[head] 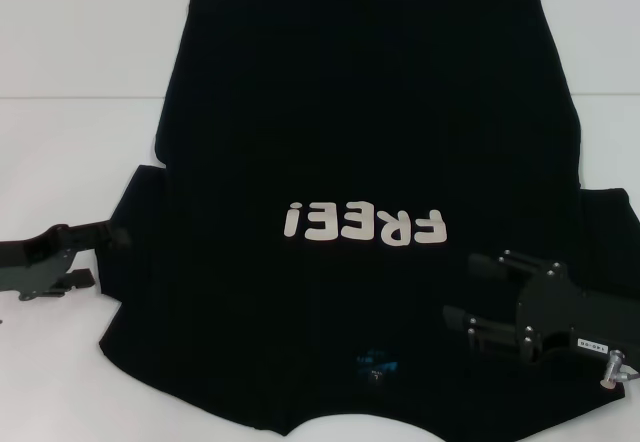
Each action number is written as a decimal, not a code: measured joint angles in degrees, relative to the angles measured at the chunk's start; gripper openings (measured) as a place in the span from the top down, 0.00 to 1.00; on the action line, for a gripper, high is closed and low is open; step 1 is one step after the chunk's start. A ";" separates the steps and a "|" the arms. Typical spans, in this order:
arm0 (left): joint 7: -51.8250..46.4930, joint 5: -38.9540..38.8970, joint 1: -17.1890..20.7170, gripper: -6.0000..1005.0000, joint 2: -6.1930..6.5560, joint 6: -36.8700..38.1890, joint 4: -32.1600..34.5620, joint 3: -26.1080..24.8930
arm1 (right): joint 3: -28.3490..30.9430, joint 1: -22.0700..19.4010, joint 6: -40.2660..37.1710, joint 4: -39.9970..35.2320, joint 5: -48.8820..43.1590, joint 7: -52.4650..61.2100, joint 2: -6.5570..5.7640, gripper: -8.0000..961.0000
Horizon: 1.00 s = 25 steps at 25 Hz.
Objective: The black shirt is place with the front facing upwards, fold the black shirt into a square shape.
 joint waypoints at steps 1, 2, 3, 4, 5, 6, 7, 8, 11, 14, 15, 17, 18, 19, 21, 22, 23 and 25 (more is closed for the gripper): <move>0.03 0.00 0.01 0.07 0.00 -0.04 0.00 0.00 | 0.00 0.00 0.00 0.00 0.00 0.00 0.00 0.16; 0.13 0.00 0.01 0.07 0.00 -0.07 0.00 0.00 | 0.00 0.04 0.00 0.00 0.00 0.00 0.00 0.16; 0.24 0.00 0.00 0.07 0.00 -0.09 0.00 0.00 | 0.00 0.04 0.00 0.00 0.00 0.00 0.00 0.16; 0.36 0.00 -0.04 0.07 0.00 -0.12 -0.03 0.00 | 0.00 0.10 0.00 0.00 0.00 0.00 0.00 0.16; 0.45 0.00 -0.14 0.07 -0.01 -0.13 -0.18 0.00 | 0.00 0.15 0.00 0.00 0.00 0.00 0.00 0.16; 0.48 0.00 -0.26 0.07 -0.02 -0.16 -0.37 0.00 | 0.00 0.16 0.00 0.00 0.00 0.00 0.00 0.16; 0.49 0.00 -0.38 0.07 -0.03 -0.19 -0.61 0.00 | 0.00 0.18 0.00 0.00 0.00 0.00 0.00 0.16; 0.54 0.00 -0.50 0.07 -0.03 -0.20 -0.90 0.00 | 0.00 0.20 0.00 0.00 0.00 0.00 0.00 0.16; 0.64 0.00 -0.80 0.07 -0.05 -0.46 -1.40 0.00 | 0.00 0.34 0.00 0.00 0.00 0.00 0.00 0.16; 0.66 0.00 -0.85 0.07 -0.07 -0.78 -1.53 0.00 | 0.00 0.40 0.00 0.00 -0.01 0.00 0.00 0.16; 0.67 0.00 -0.86 0.07 -0.07 -0.81 -1.56 0.00 | 0.00 0.43 0.00 0.00 -0.02 0.00 0.00 0.16; 0.67 0.00 -0.87 0.07 -0.08 -0.81 -1.57 0.00 | 0.00 0.46 0.00 0.00 -0.03 0.00 0.01 0.16; 0.67 0.00 -0.88 0.07 -0.08 -0.81 -1.58 0.00 | 0.00 0.46 0.00 0.00 -0.02 0.00 0.00 0.16; 0.68 0.00 -0.90 0.07 -0.09 -0.81 -1.58 0.01 | 0.00 0.48 0.00 0.00 -0.01 0.00 0.00 0.16; 0.68 0.00 -0.94 0.07 -0.07 -0.81 -1.59 0.06 | 0.00 0.52 0.00 0.00 -0.01 0.00 0.00 0.16; 0.68 0.00 -0.94 0.07 0.04 -0.80 -1.59 0.07 | 0.00 0.54 0.00 0.00 -0.01 0.00 0.00 0.16; 0.68 0.00 -0.93 0.07 0.14 -0.80 -1.59 0.07 | 0.00 0.56 0.00 0.00 -0.01 0.00 0.00 0.16; 0.67 0.00 -0.70 0.07 0.35 -0.77 -1.49 0.09 | 0.00 0.60 0.00 0.00 -0.02 0.00 0.00 0.16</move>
